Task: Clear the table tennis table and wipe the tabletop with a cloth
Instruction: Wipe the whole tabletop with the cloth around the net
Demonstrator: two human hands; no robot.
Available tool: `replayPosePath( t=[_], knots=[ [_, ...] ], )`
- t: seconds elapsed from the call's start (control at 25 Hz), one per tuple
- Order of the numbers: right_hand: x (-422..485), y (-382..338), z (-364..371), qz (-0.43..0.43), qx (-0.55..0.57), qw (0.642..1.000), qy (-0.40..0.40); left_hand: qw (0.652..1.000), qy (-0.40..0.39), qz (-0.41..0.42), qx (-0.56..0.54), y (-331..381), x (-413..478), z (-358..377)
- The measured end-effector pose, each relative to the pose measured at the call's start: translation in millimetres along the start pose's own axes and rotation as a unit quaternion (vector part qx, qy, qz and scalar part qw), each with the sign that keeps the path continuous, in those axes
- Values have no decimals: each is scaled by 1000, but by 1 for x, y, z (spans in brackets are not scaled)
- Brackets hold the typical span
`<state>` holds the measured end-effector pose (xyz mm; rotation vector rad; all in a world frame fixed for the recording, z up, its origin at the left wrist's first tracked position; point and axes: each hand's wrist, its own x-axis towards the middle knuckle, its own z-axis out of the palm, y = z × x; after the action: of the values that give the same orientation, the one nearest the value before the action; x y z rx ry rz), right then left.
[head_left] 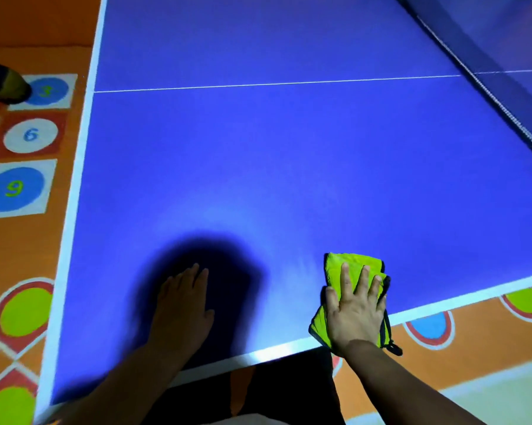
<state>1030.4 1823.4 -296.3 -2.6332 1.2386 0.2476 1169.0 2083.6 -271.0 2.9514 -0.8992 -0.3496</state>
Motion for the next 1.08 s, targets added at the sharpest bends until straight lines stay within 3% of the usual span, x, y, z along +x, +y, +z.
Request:
replayPosePath(
  t=[0.28, 0.48, 0.72, 0.88, 0.96, 1.08],
  knots=[
    [-77, -120, 38, -32, -33, 999, -20, 991, -38, -100, -76, -125, -63, 8],
    [-121, -191, 66, -148, -40, 988, -1, 967, -25, -224, -119, -177, -101, 13],
    [-169, -264, 94, -333, -70, 940, -14, 943, -19, -296, -151, -207, -138, 12],
    [-207, -301, 105, -470, -67, 880, -29, 922, 14, -348, -171, -221, -158, 11],
    [-219, -312, 106, -504, -61, 861, -36, 908, 18, -370, -194, -224, -162, 7],
    [-215, -311, 102, -538, -44, 840, -55, 920, 30, -356, -161, -214, -154, -5]
  ],
)
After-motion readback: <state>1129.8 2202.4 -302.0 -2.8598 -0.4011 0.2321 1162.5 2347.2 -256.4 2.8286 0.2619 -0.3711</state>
